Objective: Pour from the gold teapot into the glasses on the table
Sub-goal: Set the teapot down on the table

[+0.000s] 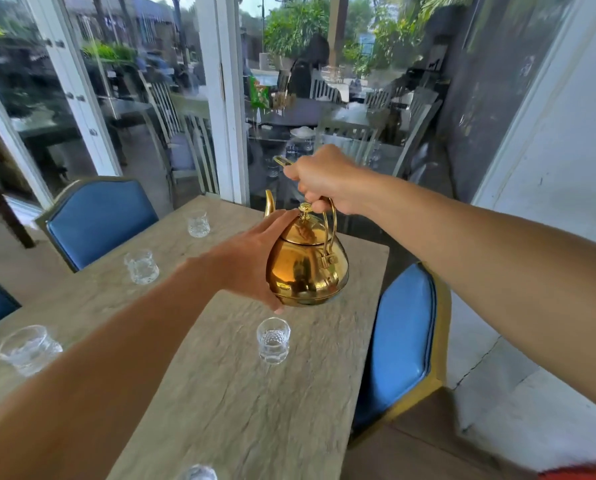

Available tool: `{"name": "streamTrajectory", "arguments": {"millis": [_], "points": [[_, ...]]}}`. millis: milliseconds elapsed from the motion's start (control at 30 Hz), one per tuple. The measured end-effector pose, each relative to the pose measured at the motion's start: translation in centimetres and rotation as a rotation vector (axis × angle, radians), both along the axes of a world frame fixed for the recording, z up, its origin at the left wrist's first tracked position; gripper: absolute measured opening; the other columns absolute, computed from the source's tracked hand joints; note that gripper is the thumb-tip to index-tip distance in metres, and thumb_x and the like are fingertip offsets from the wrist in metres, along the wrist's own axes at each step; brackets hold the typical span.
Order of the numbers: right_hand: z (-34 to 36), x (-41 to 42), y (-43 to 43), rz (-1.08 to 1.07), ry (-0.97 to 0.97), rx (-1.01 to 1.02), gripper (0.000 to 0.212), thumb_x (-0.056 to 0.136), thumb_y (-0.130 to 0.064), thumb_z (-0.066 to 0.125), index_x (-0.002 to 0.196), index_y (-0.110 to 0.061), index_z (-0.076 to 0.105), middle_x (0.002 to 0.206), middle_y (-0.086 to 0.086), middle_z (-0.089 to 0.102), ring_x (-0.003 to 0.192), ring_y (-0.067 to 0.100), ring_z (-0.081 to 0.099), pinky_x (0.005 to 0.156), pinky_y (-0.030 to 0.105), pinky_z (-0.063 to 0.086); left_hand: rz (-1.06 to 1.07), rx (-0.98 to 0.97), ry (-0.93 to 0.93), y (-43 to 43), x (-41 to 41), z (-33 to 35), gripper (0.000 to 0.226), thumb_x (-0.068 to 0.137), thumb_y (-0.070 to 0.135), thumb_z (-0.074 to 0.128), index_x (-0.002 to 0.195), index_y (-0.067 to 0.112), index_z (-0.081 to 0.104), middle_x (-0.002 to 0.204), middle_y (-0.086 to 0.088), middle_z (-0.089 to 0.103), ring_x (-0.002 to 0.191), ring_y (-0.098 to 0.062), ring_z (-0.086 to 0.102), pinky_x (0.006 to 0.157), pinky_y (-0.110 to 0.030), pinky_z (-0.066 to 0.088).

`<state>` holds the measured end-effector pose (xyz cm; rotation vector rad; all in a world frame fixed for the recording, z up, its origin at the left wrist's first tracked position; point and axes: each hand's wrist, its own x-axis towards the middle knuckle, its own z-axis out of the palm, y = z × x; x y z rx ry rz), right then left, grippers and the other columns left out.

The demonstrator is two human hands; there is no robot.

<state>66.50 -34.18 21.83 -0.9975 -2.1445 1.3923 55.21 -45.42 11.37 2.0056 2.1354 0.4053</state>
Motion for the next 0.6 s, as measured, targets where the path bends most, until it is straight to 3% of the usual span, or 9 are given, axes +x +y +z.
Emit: {"name": "streamTrajectory", "arguments": {"millis": [200, 333, 433, 600], "points": [[-1.2, -3.6, -5.2, 0.033, -0.003, 0.016, 0.013, 0.093, -0.012, 0.055, 0.099, -0.002, 0.060, 0.059, 0.003, 0.040, 0.039, 0.011, 0.034, 0.039, 0.024, 0.030, 0.064, 0.002, 0.087, -6.1, -2.4, -0.6, 0.157, 0.052, 0.052, 0.099, 0.162, 0.033, -0.012, 0.169, 0.008, 0.006, 0.152, -0.026, 0.022, 0.123, -0.047, 0.020], [-3.1, -6.4, -8.2, 0.065, -0.034, 0.019, 0.025, 0.093, -0.015, 0.056, 0.110, 0.003, 0.059, 0.056, 0.003, 0.044, 0.039, 0.012, 0.038, 0.039, 0.024, 0.033, 0.150, -0.002, 0.103, -9.7, -4.3, -2.7, 0.162, 0.049, 0.061, 0.097, 0.160, 0.034, -0.017, 0.171, 0.005, -0.002, 0.157, -0.028, 0.012, 0.125, -0.051, 0.012], [-4.3, -7.9, -10.6, 0.089, -0.048, 0.027, 0.025, 0.095, -0.018, 0.059, 0.107, 0.004, 0.059, 0.059, 0.004, 0.044, 0.039, 0.012, 0.038, 0.038, 0.023, 0.034, 0.195, -0.033, 0.098, -12.2, -5.8, -4.7, 0.165, 0.047, 0.067, 0.095, 0.158, 0.036, -0.023, 0.172, 0.004, -0.010, 0.158, -0.029, 0.007, 0.126, -0.053, 0.011], [-7.8, -10.0, -13.5, 0.130, -0.094, -0.004, 0.026, 0.095, -0.020, 0.059, 0.110, 0.002, 0.059, 0.058, 0.004, 0.045, 0.041, 0.013, 0.040, 0.039, 0.024, 0.036, 0.220, -0.102, 0.099, -15.9, -7.1, -7.8, 0.164, 0.054, 0.065, 0.094, 0.153, 0.038, -0.034, 0.171, -0.001, -0.022, 0.159, -0.031, -0.004, 0.126, -0.052, 0.006]]}}
